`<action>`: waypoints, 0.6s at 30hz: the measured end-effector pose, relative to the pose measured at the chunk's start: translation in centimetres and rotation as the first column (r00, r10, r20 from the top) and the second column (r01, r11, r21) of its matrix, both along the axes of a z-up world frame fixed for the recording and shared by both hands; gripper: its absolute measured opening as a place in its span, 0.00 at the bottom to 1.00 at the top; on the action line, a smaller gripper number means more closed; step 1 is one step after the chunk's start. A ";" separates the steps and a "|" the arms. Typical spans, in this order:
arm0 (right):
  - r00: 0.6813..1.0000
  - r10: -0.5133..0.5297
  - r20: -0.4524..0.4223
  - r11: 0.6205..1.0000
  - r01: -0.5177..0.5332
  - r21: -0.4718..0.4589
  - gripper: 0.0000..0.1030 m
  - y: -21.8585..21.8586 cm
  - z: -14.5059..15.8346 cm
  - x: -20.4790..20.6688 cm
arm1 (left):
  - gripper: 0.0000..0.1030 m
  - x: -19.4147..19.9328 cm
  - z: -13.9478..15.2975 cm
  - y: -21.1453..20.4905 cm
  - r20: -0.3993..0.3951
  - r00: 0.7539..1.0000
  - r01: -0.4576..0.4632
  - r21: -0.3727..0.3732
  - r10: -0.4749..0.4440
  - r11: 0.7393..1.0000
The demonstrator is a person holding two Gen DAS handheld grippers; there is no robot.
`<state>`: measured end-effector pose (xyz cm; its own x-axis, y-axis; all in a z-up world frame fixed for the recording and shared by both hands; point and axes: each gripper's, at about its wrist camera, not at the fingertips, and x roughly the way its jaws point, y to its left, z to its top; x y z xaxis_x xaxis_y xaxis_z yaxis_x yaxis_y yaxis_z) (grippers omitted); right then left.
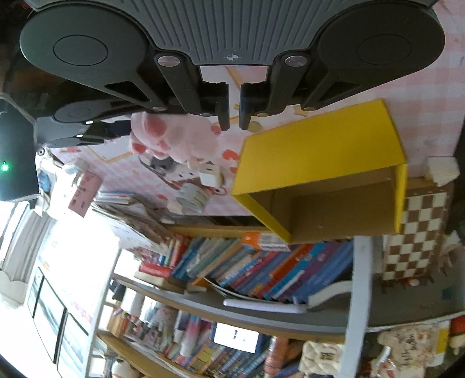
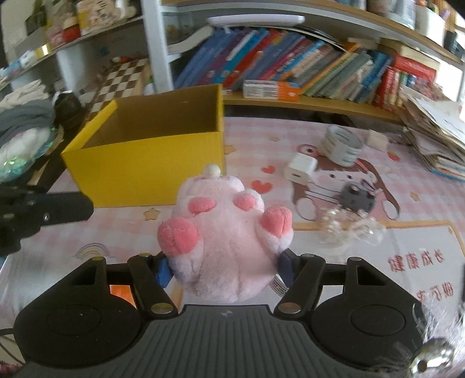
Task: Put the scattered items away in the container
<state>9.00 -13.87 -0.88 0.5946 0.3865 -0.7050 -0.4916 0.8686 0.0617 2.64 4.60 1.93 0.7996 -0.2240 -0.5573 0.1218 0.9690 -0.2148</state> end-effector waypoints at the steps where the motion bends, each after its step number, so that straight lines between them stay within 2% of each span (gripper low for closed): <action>1: 1.000 0.012 -0.001 1.000 -0.012 -0.002 0.64 0.4 0.0 -0.1 | 0.00 -0.1 0.0 0.3 0.003 1.000 -0.009 0.000 0.009 1.000; 9: 0.999 0.020 0.032 1.000 -0.019 -0.008 0.64 1.3 0.7 0.0 | 0.00 -0.9 0.3 3.1 0.042 0.994 -0.104 -0.002 0.104 0.995; 14: 1.000 0.006 0.028 1.000 -0.005 -0.010 0.64 1.2 0.7 0.4 | 0.00 -0.7 -0.2 3.2 0.010 0.997 -0.079 0.006 0.079 0.997; 18: 1.000 0.011 0.010 1.000 -0.011 -0.015 0.64 1.2 0.2 0.4 | 0.01 -0.9 -0.9 2.4 -0.037 0.999 0.000 0.028 0.001 1.000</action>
<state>9.42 -12.68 -0.64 0.5976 0.3822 -0.7048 -0.5013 0.8642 0.0436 1.78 7.03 1.05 0.7783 -0.2079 -0.5925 0.1139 0.9747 -0.1924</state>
